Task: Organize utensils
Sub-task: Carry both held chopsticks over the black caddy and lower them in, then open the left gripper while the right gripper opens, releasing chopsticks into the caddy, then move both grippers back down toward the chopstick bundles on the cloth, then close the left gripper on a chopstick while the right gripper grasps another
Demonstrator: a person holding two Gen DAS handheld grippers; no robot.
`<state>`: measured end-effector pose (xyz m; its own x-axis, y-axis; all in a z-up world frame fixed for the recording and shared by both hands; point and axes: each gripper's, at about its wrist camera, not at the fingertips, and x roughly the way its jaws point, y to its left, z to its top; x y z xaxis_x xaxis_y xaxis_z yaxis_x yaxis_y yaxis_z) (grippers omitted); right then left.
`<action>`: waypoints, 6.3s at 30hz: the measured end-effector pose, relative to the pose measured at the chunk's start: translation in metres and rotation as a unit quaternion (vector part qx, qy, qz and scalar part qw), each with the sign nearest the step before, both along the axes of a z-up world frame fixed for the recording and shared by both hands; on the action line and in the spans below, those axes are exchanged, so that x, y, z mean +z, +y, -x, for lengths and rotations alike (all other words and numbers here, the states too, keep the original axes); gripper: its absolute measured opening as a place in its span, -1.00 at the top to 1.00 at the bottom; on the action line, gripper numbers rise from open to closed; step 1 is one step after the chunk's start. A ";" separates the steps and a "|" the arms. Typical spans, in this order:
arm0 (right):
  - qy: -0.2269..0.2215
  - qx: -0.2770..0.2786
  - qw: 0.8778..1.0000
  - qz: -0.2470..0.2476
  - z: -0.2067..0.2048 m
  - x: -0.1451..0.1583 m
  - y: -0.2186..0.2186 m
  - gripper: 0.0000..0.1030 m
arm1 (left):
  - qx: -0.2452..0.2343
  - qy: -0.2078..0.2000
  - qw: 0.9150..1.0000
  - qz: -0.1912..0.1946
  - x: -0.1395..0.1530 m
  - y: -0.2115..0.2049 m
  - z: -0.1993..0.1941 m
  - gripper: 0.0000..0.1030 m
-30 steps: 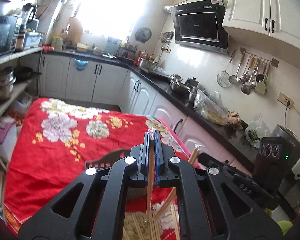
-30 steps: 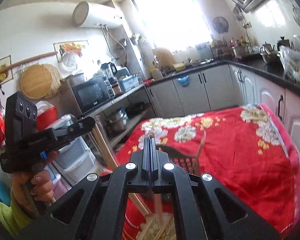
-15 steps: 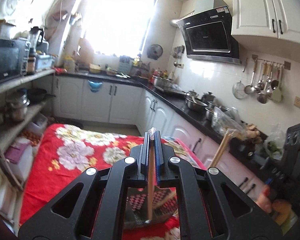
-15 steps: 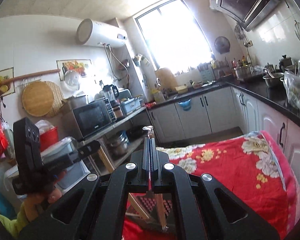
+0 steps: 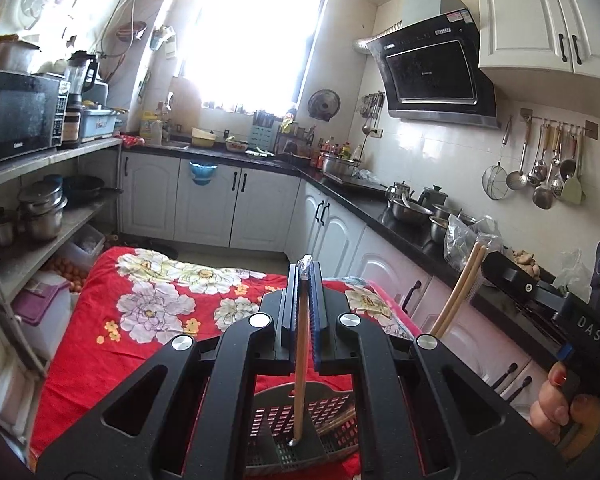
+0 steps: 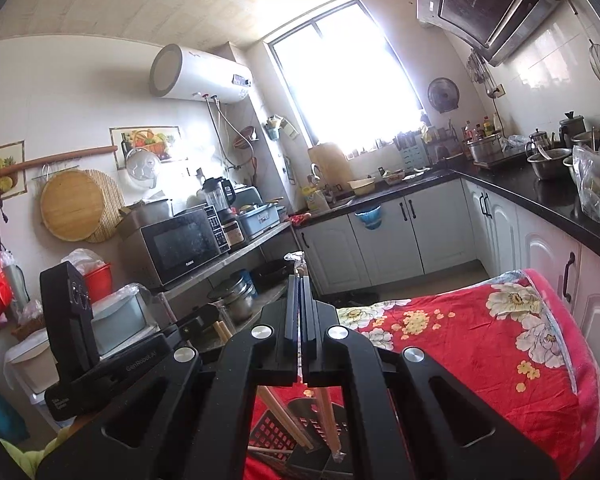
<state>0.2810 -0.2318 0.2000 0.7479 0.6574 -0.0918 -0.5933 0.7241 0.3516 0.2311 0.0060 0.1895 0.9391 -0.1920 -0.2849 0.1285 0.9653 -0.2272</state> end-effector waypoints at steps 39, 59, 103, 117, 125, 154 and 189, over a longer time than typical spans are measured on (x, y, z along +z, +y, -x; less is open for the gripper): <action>0.003 -0.065 0.998 0.012 -0.019 -0.039 -0.012 0.98 | 0.002 0.079 0.997 -0.001 -0.084 -0.004 -0.021 0.95; 0.048 -0.052 0.997 0.044 -0.019 -0.072 -0.008 0.97 | -0.013 0.097 0.995 0.007 -0.087 -0.004 -0.002 0.31; 0.135 -0.044 0.986 0.092 0.059 -0.143 -0.023 0.13 | -0.082 0.127 0.988 0.037 -0.112 -0.010 0.077 -0.53; 0.152 -0.028 0.981 0.120 0.071 -0.162 -0.013 0.08 | -0.074 0.152 0.985 0.036 -0.133 -0.003 0.085 -0.76; 0.161 -0.016 0.978 0.134 0.075 -0.171 -0.006 0.08 | -0.067 0.167 0.983 0.035 -0.144 -0.001 0.090 -0.77; 0.213 0.022 0.962 0.171 0.070 -0.209 0.011 0.08 | -0.040 0.261 0.964 0.002 -0.215 -0.004 0.094 -0.77; 0.293 0.034 0.924 0.245 0.004 -0.258 0.042 0.08 | -0.032 0.315 0.948 -0.003 -0.253 -0.016 0.048 0.48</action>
